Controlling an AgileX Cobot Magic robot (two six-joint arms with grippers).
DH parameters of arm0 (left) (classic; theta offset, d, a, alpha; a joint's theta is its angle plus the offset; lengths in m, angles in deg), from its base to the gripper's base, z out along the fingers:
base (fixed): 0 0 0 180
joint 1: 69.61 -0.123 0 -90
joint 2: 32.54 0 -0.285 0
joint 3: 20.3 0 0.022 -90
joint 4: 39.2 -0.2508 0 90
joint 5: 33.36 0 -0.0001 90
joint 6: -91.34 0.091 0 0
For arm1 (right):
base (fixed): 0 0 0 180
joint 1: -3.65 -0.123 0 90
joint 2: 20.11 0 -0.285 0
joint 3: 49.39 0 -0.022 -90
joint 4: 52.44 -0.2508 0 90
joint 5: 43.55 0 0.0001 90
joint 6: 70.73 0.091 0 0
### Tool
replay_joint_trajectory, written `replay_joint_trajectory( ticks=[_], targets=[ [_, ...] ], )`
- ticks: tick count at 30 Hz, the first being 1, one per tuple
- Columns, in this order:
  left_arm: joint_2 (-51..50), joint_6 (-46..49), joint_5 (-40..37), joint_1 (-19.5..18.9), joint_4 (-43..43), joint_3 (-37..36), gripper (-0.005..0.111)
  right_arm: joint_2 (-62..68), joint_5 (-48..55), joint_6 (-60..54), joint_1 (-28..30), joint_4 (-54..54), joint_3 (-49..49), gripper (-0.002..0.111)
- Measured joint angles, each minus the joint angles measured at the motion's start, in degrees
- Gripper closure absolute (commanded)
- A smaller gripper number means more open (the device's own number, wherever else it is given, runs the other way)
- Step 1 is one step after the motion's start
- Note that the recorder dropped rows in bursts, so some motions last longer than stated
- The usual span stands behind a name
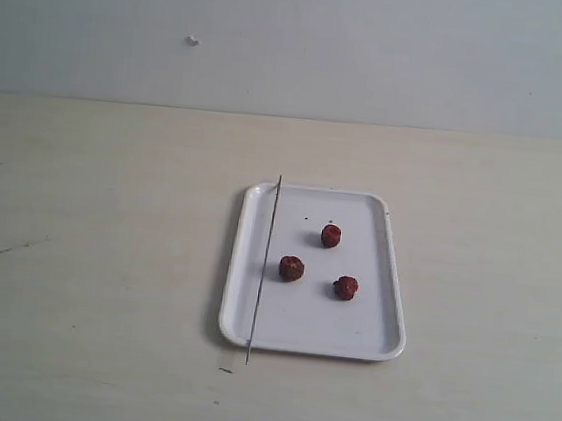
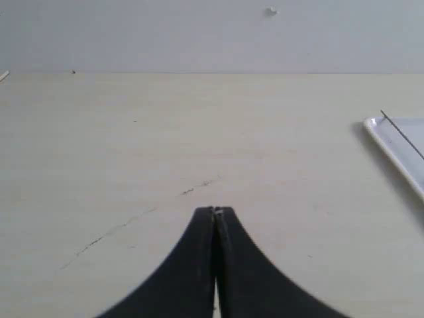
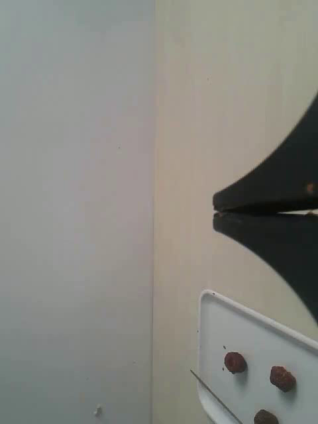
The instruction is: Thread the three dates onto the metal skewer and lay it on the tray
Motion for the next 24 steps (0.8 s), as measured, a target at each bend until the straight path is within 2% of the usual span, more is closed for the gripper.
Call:
replay_joint_trajectory(
  ticks=[13, 16, 19, 24],
  targets=[
    [0.0, 0.0, 0.0, 0.0, 0.0, 0.0, 0.107, 0.0, 0.0, 0.0, 0.0, 0.0, 0.0, 0.108],
    [0.0, 3.27, 1.21, 0.0, -2.99, -0.1, 0.107, 0.0, 0.0, 0.0, 0.0, 0.0, 0.0, 0.108],
    [0.0, 4.45, 8.09, 0.0, -3.45, -0.32, 0.107, 0.0, 0.0, 0.0, 0.0, 0.0, 0.0, 0.108],
    [0.0, -2.57, 23.21, 0.0, -3.45, -0.32, 0.107, 0.0, 0.0, 0.0, 0.0, 0.0, 0.0, 0.108]
  ],
)
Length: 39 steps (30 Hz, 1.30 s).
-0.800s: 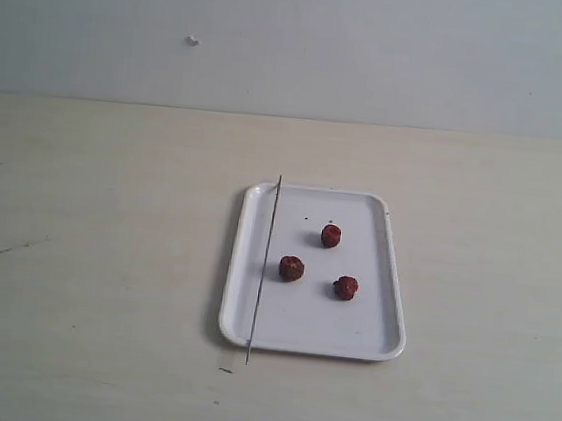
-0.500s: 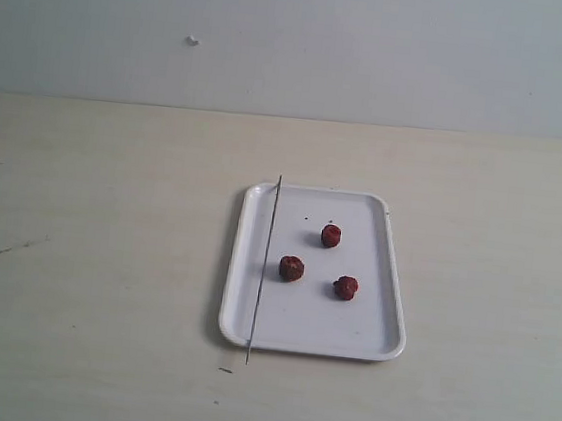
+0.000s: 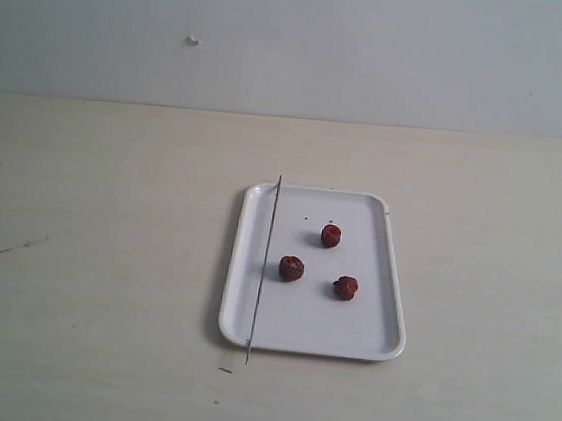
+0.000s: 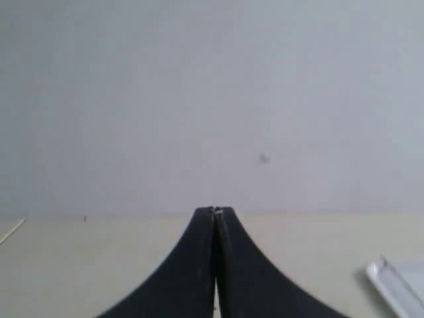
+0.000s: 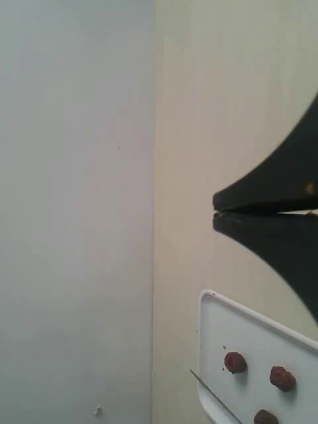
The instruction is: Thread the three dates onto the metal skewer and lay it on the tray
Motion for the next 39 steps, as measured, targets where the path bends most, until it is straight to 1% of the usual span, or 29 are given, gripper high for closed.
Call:
replay_joint_trajectory(
  ticks=[2, 4, 7, 10, 12, 14, 15, 17, 19, 20, 21, 22, 25, 28, 29, 30, 32, 34, 37, 39],
  targets=[
    [0.0, -2.09, 5.03, 0.0, 0.0, 0.0, 0.107, 0.0, 0.0, 0.0, 0.0, 0.0, 0.0, 0.108],
    [0.0, -7.35, 10.15, 0.0, 0.0, 0.0, 0.107, 0.0, 0.0, 0.0, 0.0, 0.0, 0.0, 0.108],
    [0.0, -22.48, 14.56, 0.0, 0.0, 0.0, 0.107, 0.0, 0.0, 0.0, 0.0, 0.0, 0.0, 0.108],
    [0.04, -33.47, 19.85, 0.0, 0.11, 0.0, 0.107, 0.0, 0.0, 0.0, 0.0, 0.0, 0.0, 0.108],
    [0.04, -35.22, 23.97, 0.0, 0.23, 0.13, 0.107, 0.0, 0.0, 0.0, 0.0, 0.0, 0.0, 0.108],
    [-1.33, -30.35, 24.75, 0.0, 1.89, 2.53, 0.107, 0.0, 0.0, 0.0, 0.0, 0.0, 0.0, 0.108],
    [-3.24, -25.77, 23.6, 0.0, 4.76, 4.82, 0.107, 0.0, 0.0, 0.0, 0.0, 0.0, 0.0, 0.108],
    [-8.66, -15.94, 19.56, 0.0, 14.01, 9.75, 0.107, 0.0, 0.0, 0.0, 0.0, 0.0, 0.0, 0.108],
    [-16.83, -4.44, 12.66, 0.0, 23.78, 15.52, 0.107, 0.0, 0.0, 0.0, 0.0, 0.0, 0.0, 0.108],
    [-20.53, 0.37, 8.95, 0.0, 26.31, 17.88, 0.107, 0.0, 0.0, 0.0, 0.0, 0.0, 0.0, 0.108],
    [-25.39, 4.41, 3.35, 0.0, 28.16, 21.04, 0.107, 0.0, 0.0, 0.0, 0.0, 0.0, 0.0, 0.108],
    [-30.51, 7.63, -3.51, 0.0, 28.86, 24.45, 0.107, 0.0, 0.0, 0.0, 0.0, 0.0, 0.0, 0.108],
    [-46.96, 12.11, -26.13, 0.0, 29.15, 35.42, 0.107, 0.0, 0.0, 0.0, 0.0, 0.0, 0.0, 0.108],
    [-61.83, 13.39, -42.67, 1.48, 28.99, 44.22, 0.107, 0.0, 0.0, 0.0, 0.0, 0.0, 0.0, 0.108],
    [-65.56, 13.5, -45.82, 2.5, 28.54, 46.1, 0.107, 0.0, 0.0, 0.0, 0.0, 0.0, 0.0, 0.108],
    [-69.7, 13.5, -48.54, 4.23, 27.75, 48.05, 0.107, 0.0, 0.0, 0.0, 0.0, 0.0, 0.0, 0.108],
    [-76.83, 12.24, -50.67, 8.76, 25.37, 50.88, 0.107, 0.0, 0.0, 0.0, 0.0, 0.0, 0.0, 0.108],
    [-82.91, 8.95, -49.97, 13.37, 21.74, 53.07, 0.107, 0.0, 0.0, 0.0, 0.0, 0.0, 0.0, 0.108],
    [-90.81, 1.3, -47.93, 20.92, 15.19, 56.84, 0.107, 0.0, 0.0, 0.0, 0.0, 0.0, 0.0, 0.108],
    [-95.56, -3.69, -47.84, 24.9, 10.89, 60.18, 0.107, 0.0, 0.0, 0.0, 0.0, 0.0, 0.0, 0.108]
  ],
)
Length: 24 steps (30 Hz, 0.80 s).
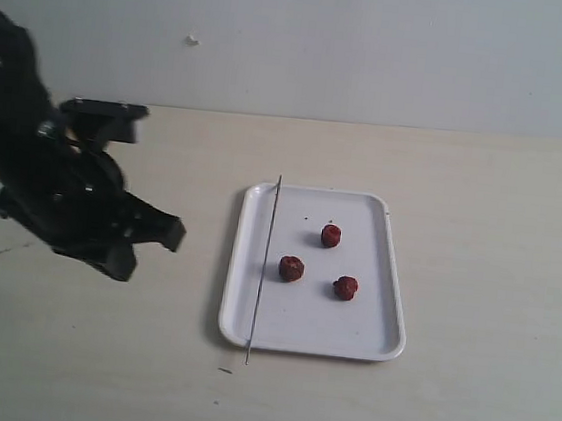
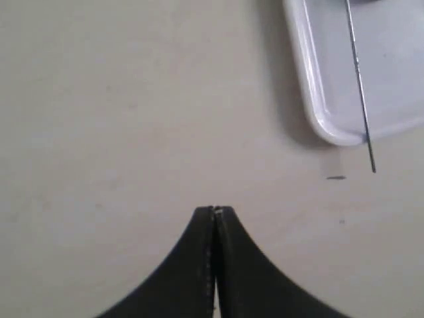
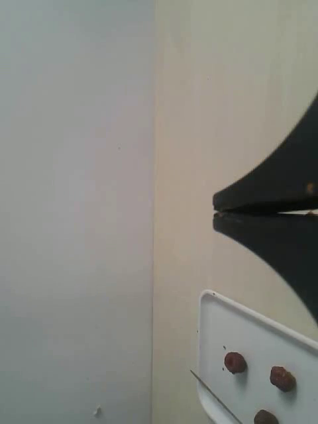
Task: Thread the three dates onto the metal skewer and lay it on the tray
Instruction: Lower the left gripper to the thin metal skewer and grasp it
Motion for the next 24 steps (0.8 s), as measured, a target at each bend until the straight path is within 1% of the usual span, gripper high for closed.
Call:
replay_joint_trajectory(
  ticks=[2, 5, 10, 13, 17, 24],
  targets=[
    [-4.85, -4.74, -0.83, 3.63, -4.13, 4.25, 0.107, 0.0, 0.0, 0.0, 0.0, 0.0, 0.0, 0.108],
    [-10.81, -8.59, -2.97, 7.36, -6.71, 10.41, 0.107, 0.0, 0.0, 0.0, 0.0, 0.0, 0.0, 0.108],
    [-16.82, -9.96, -4.79, 11.34, -7.57, 20.04, 0.107, 0.0, 0.0, 0.0, 0.0, 0.0, 0.0, 0.108],
    [-19.04, -9.96, -5.82, 13.07, -7.57, 23.9, 0.107, 0.0, 0.0, 0.0, 0.0, 0.0, 0.0, 0.108],
    [-21.12, -9.43, -7.27, 14.86, -7.57, 26.94, 0.107, 0.0, 0.0, 0.0, 0.0, 0.0, 0.0, 0.108],
    [-23.62, -9.43, -8.62, 15.25, -7.57, 27.77, 0.105, 0.0, 0.0, 0.0, 0.0, 0.0, 0.0, 0.108]
  ],
)
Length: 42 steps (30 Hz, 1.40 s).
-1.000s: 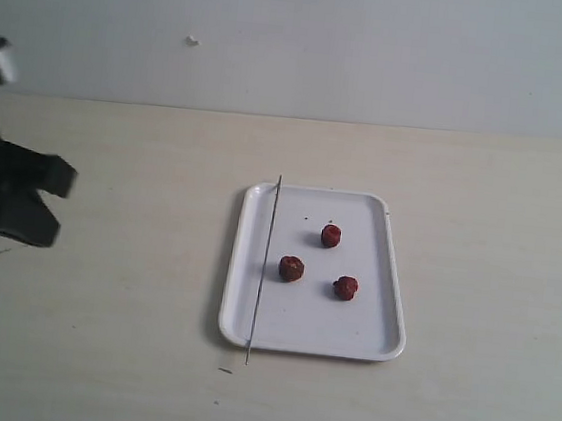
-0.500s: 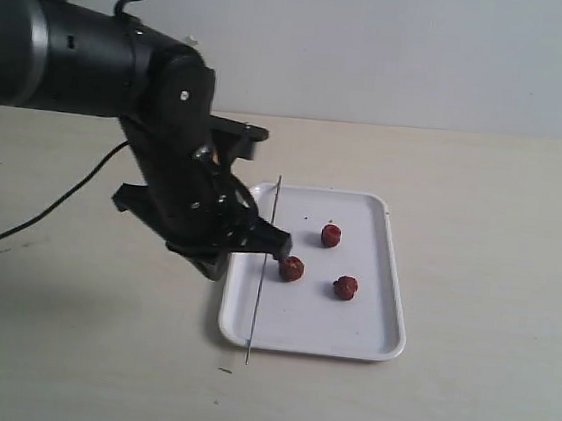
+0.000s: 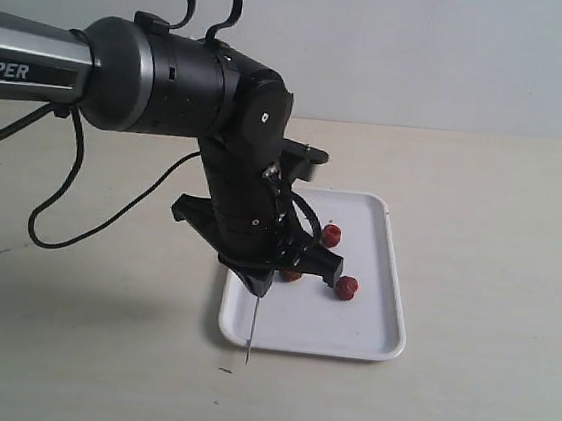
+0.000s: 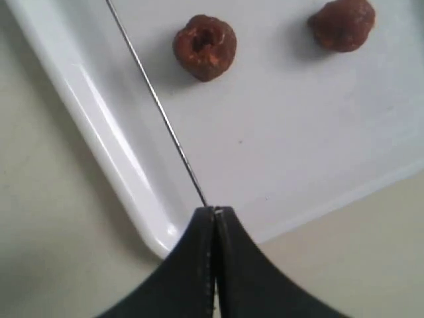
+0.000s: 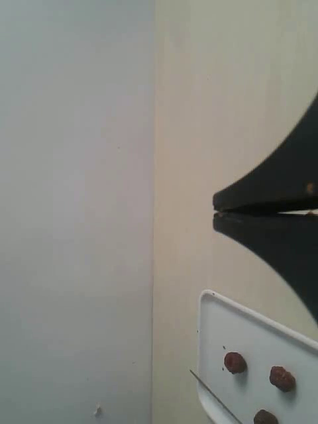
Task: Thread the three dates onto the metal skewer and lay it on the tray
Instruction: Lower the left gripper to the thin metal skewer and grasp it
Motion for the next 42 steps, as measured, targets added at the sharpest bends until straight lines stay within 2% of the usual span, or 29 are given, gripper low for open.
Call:
replay_joint_trajectory(
  ticks=[2, 7, 12, 42],
  targets=[
    [-0.26, 0.0, -0.14, 0.0, 0.0, 0.0, 0.1, 0.0, 0.0, 0.0, 0.0, 0.0, 0.0, 0.108],
    [-0.49, 0.12, -0.14, 0.0, 0.0, 0.09, 0.075, 0.0, 0.0, 0.0, 0.0, 0.0, 0.0, 0.108],
    [-0.49, 0.12, -0.14, 0.0, 0.0, 0.09, 0.06, 0.0, 0.0, 0.0, 0.0, 0.0, 0.0, 0.108],
    [-6.7, -5.88, 5.88, 0.0, -0.5, 0.09, 0.058, 0.0, 0.0, 0.0, 0.0, 0.0, 0.0, 0.108]
  ],
)
